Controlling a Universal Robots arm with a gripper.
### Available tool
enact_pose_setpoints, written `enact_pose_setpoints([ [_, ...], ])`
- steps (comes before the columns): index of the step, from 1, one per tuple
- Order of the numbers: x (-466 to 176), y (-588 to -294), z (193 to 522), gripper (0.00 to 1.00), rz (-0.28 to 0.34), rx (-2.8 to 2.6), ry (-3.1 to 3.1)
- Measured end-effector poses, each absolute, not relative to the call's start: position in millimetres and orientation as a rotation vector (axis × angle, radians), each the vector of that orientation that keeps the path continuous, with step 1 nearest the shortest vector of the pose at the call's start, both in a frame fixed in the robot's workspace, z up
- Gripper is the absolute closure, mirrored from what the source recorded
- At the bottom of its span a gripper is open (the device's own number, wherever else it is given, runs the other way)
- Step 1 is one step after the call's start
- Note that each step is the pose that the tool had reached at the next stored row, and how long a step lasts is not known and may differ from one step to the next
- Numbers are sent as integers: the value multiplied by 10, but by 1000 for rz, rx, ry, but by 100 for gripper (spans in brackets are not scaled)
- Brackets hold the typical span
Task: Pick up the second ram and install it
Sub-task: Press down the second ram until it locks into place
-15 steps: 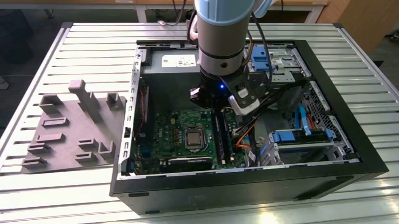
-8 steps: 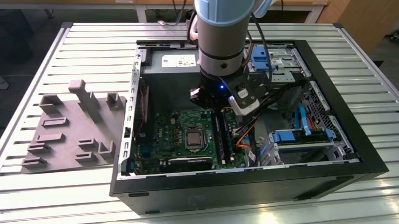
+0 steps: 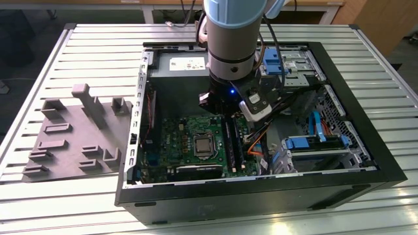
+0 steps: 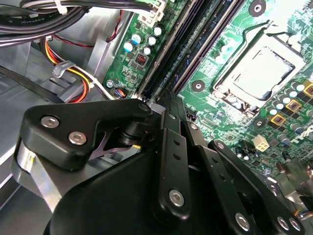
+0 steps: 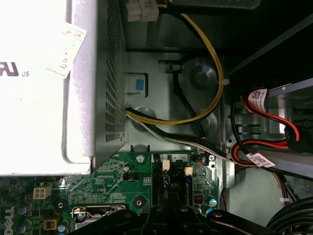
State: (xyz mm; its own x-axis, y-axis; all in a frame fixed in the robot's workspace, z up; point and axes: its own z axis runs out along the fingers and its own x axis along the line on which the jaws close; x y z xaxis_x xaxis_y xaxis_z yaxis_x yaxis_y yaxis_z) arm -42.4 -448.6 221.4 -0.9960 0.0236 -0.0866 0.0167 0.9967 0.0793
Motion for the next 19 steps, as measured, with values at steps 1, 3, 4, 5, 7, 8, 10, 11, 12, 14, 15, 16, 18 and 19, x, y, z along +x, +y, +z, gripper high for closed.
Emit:
enact_pose_setpoints([
  [1,-424,-4486,2214,89,120,31,3051],
  [3,-424,-4486,2214,89,120,31,3051],
  [4,-424,-4486,2213,89,120,31,3051],
  [5,-424,-4486,2213,89,120,31,3051],
  [7,-424,-4486,2206,89,121,31,3051],
  [8,-424,-4486,2204,89,120,31,3051],
  [10,-424,-4487,2200,89,119,31,3052],
  [11,-424,-4487,2200,89,119,31,3052],
  [12,-424,-4487,2199,89,120,31,3052],
  [14,-424,-4486,2198,89,120,31,3051],
  [15,-424,-4486,2197,89,120,31,3051],
  [16,-424,-4486,2194,89,120,31,3051],
  [18,-424,-4486,2187,89,120,31,3052],
  [19,-424,-4487,2185,89,120,31,3052],
])
